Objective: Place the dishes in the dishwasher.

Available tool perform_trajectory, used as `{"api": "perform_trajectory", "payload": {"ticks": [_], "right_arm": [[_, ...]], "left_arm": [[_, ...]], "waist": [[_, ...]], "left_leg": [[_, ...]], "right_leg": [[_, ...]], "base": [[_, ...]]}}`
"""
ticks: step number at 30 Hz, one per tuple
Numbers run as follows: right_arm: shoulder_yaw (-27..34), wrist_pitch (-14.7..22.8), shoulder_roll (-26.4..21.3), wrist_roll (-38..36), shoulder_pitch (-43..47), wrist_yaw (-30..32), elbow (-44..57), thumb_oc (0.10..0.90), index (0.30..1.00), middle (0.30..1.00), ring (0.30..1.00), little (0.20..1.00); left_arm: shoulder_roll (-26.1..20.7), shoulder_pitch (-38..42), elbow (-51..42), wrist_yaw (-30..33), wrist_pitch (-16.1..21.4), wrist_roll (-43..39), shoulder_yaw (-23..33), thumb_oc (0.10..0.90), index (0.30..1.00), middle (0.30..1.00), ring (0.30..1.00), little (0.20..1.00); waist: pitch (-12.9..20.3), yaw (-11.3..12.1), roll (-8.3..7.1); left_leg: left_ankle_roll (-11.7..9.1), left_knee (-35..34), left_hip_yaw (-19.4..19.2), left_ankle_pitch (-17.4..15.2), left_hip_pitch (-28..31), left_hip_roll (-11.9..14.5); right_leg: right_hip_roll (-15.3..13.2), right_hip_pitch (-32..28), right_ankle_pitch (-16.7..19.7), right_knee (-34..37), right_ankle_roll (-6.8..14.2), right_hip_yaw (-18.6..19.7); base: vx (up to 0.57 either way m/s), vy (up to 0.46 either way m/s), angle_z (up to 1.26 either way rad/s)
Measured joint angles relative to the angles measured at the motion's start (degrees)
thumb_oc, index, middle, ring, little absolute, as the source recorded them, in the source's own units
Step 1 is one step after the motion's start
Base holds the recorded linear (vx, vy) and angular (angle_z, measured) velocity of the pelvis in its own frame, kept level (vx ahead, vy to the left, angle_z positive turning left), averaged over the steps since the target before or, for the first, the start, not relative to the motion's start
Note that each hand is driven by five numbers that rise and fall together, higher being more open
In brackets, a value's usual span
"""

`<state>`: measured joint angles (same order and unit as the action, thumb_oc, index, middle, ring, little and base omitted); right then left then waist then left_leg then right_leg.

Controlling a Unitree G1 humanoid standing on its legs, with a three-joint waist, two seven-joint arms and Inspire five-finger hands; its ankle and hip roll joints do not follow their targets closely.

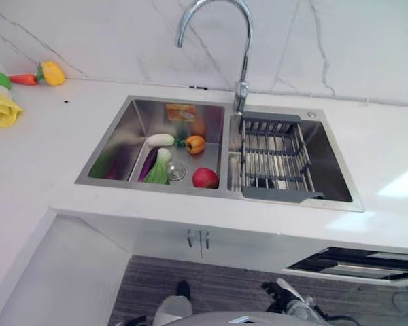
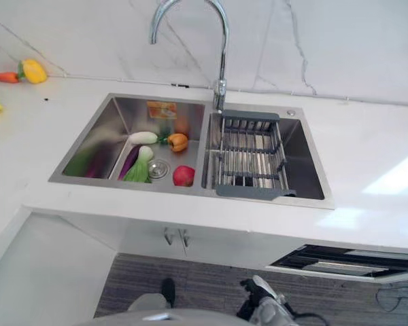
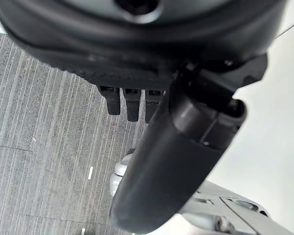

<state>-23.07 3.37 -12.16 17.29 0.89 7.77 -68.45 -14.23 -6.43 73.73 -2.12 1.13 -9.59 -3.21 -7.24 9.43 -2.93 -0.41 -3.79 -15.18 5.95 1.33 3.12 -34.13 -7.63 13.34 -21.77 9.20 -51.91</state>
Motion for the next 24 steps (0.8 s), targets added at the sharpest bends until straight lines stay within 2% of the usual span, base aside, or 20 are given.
{"api": "perform_trajectory", "payload": {"ticks": [1, 2, 3, 4, 5, 6, 7, 8, 9, 10, 11, 14, 17, 24], "right_arm": [[1.27, -0.13, -0.39, -0.16, 0.02, 0.0, 0.02, 0.8, 0.9, 0.9, 0.9, 0.9], [1.92, 0.16, -0.4, -0.25, 0.71, -0.06, -0.24, 0.8, 0.9, 0.9, 0.9, 0.9], [2.55, 0.62, 0.08, -1.81, 2.3, -0.21, -1.1, 0.8, 0.9, 0.9, 0.9, 0.9], [3.34, 0.46, 0.5, -1.94, 2.9, -0.27, -1.27, 0.8, 0.9, 0.9, 0.9, 0.9], [4.11, 0.44, 0.61, -2.45, 2.72, -0.38, -2.02, 0.8, 0.9, 0.9, 0.9, 0.9], [5.05, 0.52, 0.67, -4.09, 2.6, -0.51, -3.04, 0.8, 0.9, 0.9, 0.9, 0.9], [6.25, 0.36, 0.75, -4.69, 2.68, -0.98, -3.81, 0.8, 0.9, 0.9, 0.9, 0.9], [6.94, 0.2, 1.2, -6.45, 2.73, -1.88, -5.63, 0.8, 0.9, 0.9, 0.9, 0.9], [7.58, 0.02, 1.67, -6.56, 2.81, -2.04, -6.33, 0.8, 0.9, 0.9, 0.9, 0.9], [8.17, -0.47, 1.9, -6.97, 2.83, -2.33, -6.73, 0.8, 0.9, 0.9, 0.9, 0.9], [8.59, -0.75, 1.51, -8.55, 1.58, -2.43, -7.12, 0.8, 0.9, 0.9, 0.9, 0.9], [8.49, -1.71, 0.83, -8.63, 0.17, -2.9, -8.27, 0.8, 0.9, 0.9, 0.9, 0.9], [8.46, -1.95, 0.14, -9.83, -0.55, -3.35, -7.9, 0.8, 0.9, 0.9, 0.9, 0.9], [8.05, -1.99, 0.32, -11.38, -1.83, -3.49, -7.15, 0.8, 0.9, 0.9, 0.9, 0.9]], "left_arm": [[-0.41, 0.05, 0.17, -0.41, -0.34, -0.19, -1.05, 0.8, 0.9, 0.9, 0.9, 0.9], [-0.92, 0.17, 0.24, -0.65, -0.51, -0.5, -2.37, 0.8, 0.9, 0.9, 0.9, 0.9], [-1.65, 0.48, 0.69, -1.32, -0.57, -0.59, -3.37, 0.8, 0.9, 0.9, 0.9, 0.9], [-2.19, 0.54, 1.31, -1.64, -0.53, -0.81, -3.35, 0.8, 0.9, 0.9, 0.9, 0.9], [-2.34, 1.12, 1.62, -2.12, -0.52, -1.19, -3.39, 0.8, 0.9, 0.9, 0.9, 0.9], [-2.7, 1.57, 2.32, -2.17, -0.55, -1.18, -3.71, 0.8, 0.9, 0.9, 0.9, 0.9], [-2.24, 1.62, 2.41, -2.13, -0.51, -1.2, -3.93, 0.8, 0.9, 0.9, 0.9, 0.9], [-2.65, 1.69, 2.45, -2.24, -0.4, -2.23, -4.51, 0.8, 0.9, 0.9, 0.9, 0.9], [-2.75, 1.73, 2.46, -2.35, -0.42, -2.35, -4.46, 0.8, 0.9, 0.9, 0.9, 0.9], [-2.8, 1.75, 2.47, -2.27, -0.46, -2.26, -4.58, 0.8, 0.9, 0.9, 0.9, 0.9], [-2.39, 0.91, 2.41, -2.34, -0.37, -2.45, -4.23, 0.8, 0.9, 0.9, 0.9, 0.9], [-1.04, -1.37, 2.35, -2.52, -0.35, -3.3, -4.33, 0.8, 0.9, 0.9, 0.9, 0.9], [0.5, -2.45, 2.37, -3.01, -0.39, -3.05, -4.9, 0.8, 0.9, 0.9, 0.9, 0.9], [0.64, -3.34, 1.9, -3.15, -0.45, -0.14, -5.75, 0.8, 0.9, 0.9, 0.9, 0.9]], "waist": [[-0.24, -0.89, 0.48], [-0.51, -1.58, 0.59], [-0.56, -2.21, 1.13], [-0.53, -2.4, 1.0], [-0.27, -2.58, 0.17], [-0.05, -3.02, 0.01], [0.12, -3.53, -0.12], [0.74, -3.84, -0.51], [1.1, -3.8, -0.73], [1.56, -3.89, -0.98], [2.5, -3.71, -0.37], [5.73, -2.12, 0.71], [7.39, -1.88, 1.98], [8.97, -2.72, 2.34]], "left_leg": [[0.58, -1.19, -0.1, -0.33, 1.81, -0.26], [1.08, -1.64, 0.25, -0.09, 2.4, 0.33], [1.0, -1.78, 0.53, -0.34, 2.53, 1.68], [1.06, -1.8, 0.44, -0.51, 2.46, 1.94], [1.02, -1.79, 1.36, -0.44, 2.2, 0.95], [1.19, -1.77, 3.42, -0.44, 1.7, 0.33], [1.41, -1.74, 4.57, -0.38, 1.26, -0.35], [1.38, -1.76, 6.65, -0.03, 0.27, -1.16], [1.17, -1.76, 7.17, -0.09, -0.41, -1.57], [0.92, -1.78, 7.46, -0.2, -0.83, -1.89], [-0.21, -1.74, 7.4, -0.05, -0.31, -1.18], [-1.96, -1.74, 6.95, 0.21, -0.11, 0.51], [-2.66, -1.72, 6.21, 0.41, -0.33, 1.67], [-3.73, -1.5, 5.13, 1.09, -0.25, 2.61]], "right_leg": [[-1.1, 2.65, 4.05, -3.74, 2.53, 5.75], [-1.16, 4.89, 3.57, -7.77, 5.27, 10.42], [2.69, 8.3, -3.06, -11.43, 5.69, 17.77], [4.7, 9.04, -5.98, -11.55, 5.86, 19.25], [7.83, 9.63, -10.02, -8.16, 5.52, 20.3], [11.13, 8.12, -12.77, -0.77, 5.22, 22.21], [13.21, 6.13, -13.23, 5.79, 5.09, 22.27], [17.47, 3.68, -13.45, 18.12, 4.14, 25.03], [18.33, 3.36, -13.55, 20.58, 4.13, 25.84], [18.42, 3.04, -12.24, 21.04, 1.23, 25.78], [18.96, 1.84, -11.97, 21.4, 0.89, 23.95], [20.85, -0.83, -12.19, 24.0, 0.46, 21.2], [22.01, -0.55, -12.61, 24.13, -0.21, 21.62], [23.46, -1.24, -12.01, 26.24, -0.8, 22.02]], "base": [[0.0, 0.05, -0.16], [0.01, -0.022, -0.14], [0.01, -0.078, -0.02], [0.01, -0.142, 0.06], [-0.03, -0.141, 0.3], [-0.02, -0.156, 0.61], [0.0, -0.122, 1.01], [0.08, -0.181, 0.95], [0.1, -0.199, 0.96], [0.12, -0.237, 0.93], [0.11, -0.191, 0.85], [0.09, -0.14, 0.45], [0.03, -0.126, -0.02], [0.02, -0.058, -0.07]]}}
